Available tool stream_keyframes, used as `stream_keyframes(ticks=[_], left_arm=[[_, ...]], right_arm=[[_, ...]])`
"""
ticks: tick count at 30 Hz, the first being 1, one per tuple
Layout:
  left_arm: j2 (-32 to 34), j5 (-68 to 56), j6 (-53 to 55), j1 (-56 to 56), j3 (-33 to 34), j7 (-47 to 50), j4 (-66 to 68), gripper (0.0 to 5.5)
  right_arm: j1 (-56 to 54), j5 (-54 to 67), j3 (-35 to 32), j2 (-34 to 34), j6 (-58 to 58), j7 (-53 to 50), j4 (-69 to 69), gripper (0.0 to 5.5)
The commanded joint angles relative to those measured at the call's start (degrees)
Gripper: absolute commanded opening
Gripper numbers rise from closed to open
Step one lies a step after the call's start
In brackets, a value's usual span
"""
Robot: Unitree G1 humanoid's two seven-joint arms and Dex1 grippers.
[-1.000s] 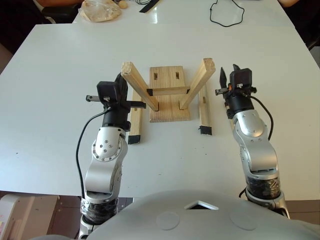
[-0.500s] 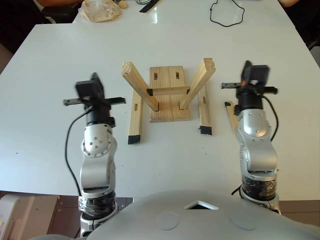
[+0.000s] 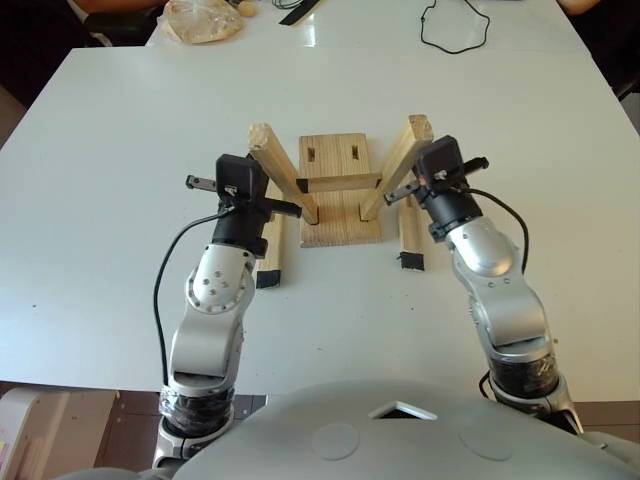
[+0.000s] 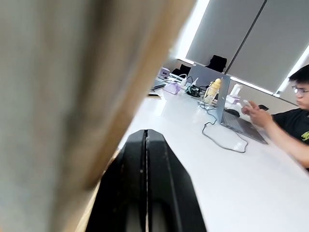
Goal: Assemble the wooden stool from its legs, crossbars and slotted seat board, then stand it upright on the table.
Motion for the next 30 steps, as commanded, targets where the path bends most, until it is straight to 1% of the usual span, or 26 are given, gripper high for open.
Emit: stream_keyframes(ticks=[1, 2, 4, 6, 7, 8, 10, 13, 17, 20, 22, 23, 24, 27, 28, 30], left_arm=[[5.37, -19.69, 8.82, -1.62, 20.45, -6.29, -0.32, 0.00], [7.74, -23.10, 10.54, -3.32, 24.07, -7.36, 0.47, 0.00], [12.89, -29.59, 13.30, -9.94, 29.94, -8.37, 3.62, 0.00], [16.91, -36.81, 18.64, -17.59, 33.69, -6.46, 7.61, 0.00], [18.61, -41.84, 22.38, -21.89, 34.30, -5.03, 9.30, 0.00], [19.89, -48.10, 25.53, -26.60, 33.99, -3.24, 10.24, 0.00], [21.07, -58.69, 28.88, -34.93, 30.68, -0.34, 9.21, 0.00], [22.81, -66.51, 31.40, -39.20, 27.30, 2.37, 8.52, 0.00], [23.81, -73.22, 32.72, -37.45, 23.25, 8.15, 8.57, 0.00], [23.75, -76.11, 30.56, -37.10, 22.29, 9.43, 8.76, 0.00], [23.63, -76.85, 29.83, -36.21, 21.26, 10.11, 9.23, 0.00], [23.17, -76.03, 29.86, -34.76, 19.94, 9.89, 9.71, 0.00], [22.52, -74.38, 30.08, -32.46, 17.99, 9.90, 10.14, 0.00], [21.88, -66.07, 29.82, -23.21, 9.70, 6.52, 8.73, 0.00], [21.91, -64.04, 29.16, -21.09, 8.02, 5.28, 8.21, 0.00], [22.02, -61.57, 27.44, -18.86, 7.22, 4.24, 8.01, 0.00]], right_arm=[[-2.99, 8.74, -15.81, -1.76, -0.22, 2.16, -0.06, 0.01], [-5.34, 11.31, -18.25, -2.23, 0.44, 3.24, 1.12, 0.01], [-12.69, 21.48, -23.33, -2.29, 6.75, 6.79, 3.33, 0.01], [-20.49, 32.65, -25.99, -2.84, 13.84, 10.89, 4.76, 0.01], [-24.86, 37.75, -26.58, -3.19, 16.85, 12.44, 5.39, 0.01], [-28.84, 42.28, -26.64, -3.97, 20.21, 14.11, 5.96, 0.01], [-34.39, 47.90, -25.28, -6.06, 23.79, 17.97, 6.75, 0.01], [-35.06, 51.44, -24.15, -8.37, 25.71, 20.94, 7.03, 0.01], [-34.09, 51.07, -22.00, -9.11, 24.53, 20.57, 7.82, 0.01], [-35.19, 52.55, -22.11, -7.91, 24.02, 19.24, 8.40, 0.01], [-33.93, 51.76, -20.99, -7.50, 22.94, 19.39, 9.18, 0.01], [-32.09, 50.67, -19.37, -7.48, 22.36, 19.92, 9.53, 0.01], [-29.31, 48.65, -16.35, -8.17, 21.25, 21.29, 9.80, 0.01], [-19.53, 39.56, -5.53, -11.57, 15.72, 23.88, 12.56, 0.01], [-17.53, 37.36, -3.44, -12.33, 13.81, 24.22, 13.05, 0.01], [-16.13, 36.27, -2.42, -12.10, 11.22, 24.04, 12.45, 0.01]])
